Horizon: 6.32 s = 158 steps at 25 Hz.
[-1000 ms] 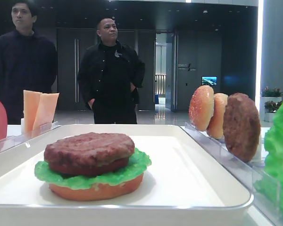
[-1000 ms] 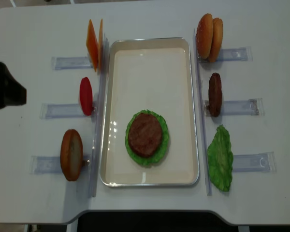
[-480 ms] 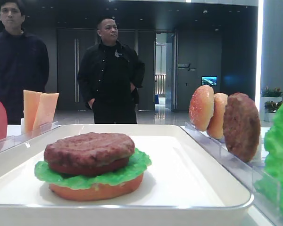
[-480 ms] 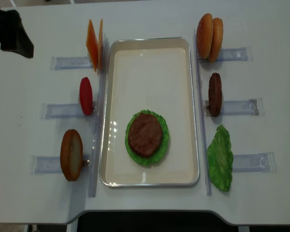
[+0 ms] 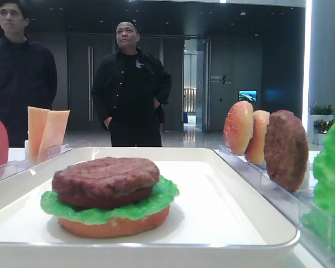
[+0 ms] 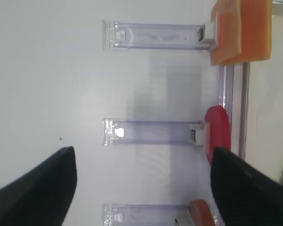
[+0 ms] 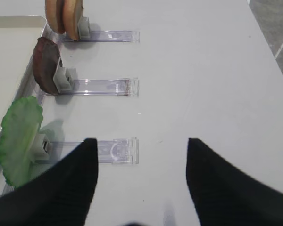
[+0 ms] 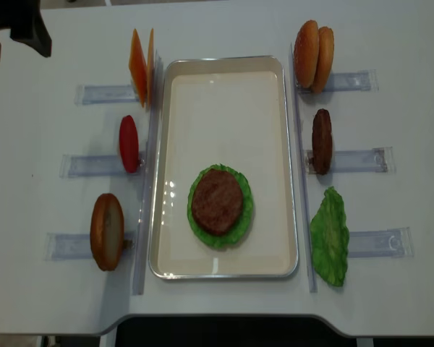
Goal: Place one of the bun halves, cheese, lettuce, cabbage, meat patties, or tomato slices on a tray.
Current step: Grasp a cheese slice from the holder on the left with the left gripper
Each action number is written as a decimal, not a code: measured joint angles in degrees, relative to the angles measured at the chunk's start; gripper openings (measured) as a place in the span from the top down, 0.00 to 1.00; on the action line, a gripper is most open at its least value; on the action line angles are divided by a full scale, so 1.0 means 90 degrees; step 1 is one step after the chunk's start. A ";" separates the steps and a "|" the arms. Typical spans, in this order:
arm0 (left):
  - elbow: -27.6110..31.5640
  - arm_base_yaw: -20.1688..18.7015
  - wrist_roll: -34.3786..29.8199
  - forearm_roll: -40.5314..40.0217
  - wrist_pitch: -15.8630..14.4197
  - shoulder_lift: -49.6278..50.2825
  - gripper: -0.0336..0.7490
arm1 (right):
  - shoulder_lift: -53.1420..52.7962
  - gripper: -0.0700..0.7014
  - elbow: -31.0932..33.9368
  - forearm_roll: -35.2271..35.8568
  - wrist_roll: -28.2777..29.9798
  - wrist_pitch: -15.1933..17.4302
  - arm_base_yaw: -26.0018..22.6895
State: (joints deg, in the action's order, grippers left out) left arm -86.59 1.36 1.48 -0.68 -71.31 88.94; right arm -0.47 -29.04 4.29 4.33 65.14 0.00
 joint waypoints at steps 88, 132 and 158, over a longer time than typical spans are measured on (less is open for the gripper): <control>-0.3337 -0.2042 0.1431 -0.0488 0.0024 0.3873 0.27 | 0.0000 0.39 0.0000 0.0000 0.0000 0.0000 0.0000; -0.3337 -0.2061 0.1557 -0.0684 0.0101 0.4440 0.36 | 0.0000 0.39 0.0000 0.0000 0.0000 0.0000 0.0000; -0.3337 -0.2061 0.1557 -0.0792 0.0101 0.4498 0.84 | 0.0000 0.39 0.0000 0.0000 0.0000 0.0000 0.0000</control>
State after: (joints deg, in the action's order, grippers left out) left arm -116.62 -17.19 15.49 -7.81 -70.41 129.42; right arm -0.47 -29.04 4.29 4.33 65.14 0.00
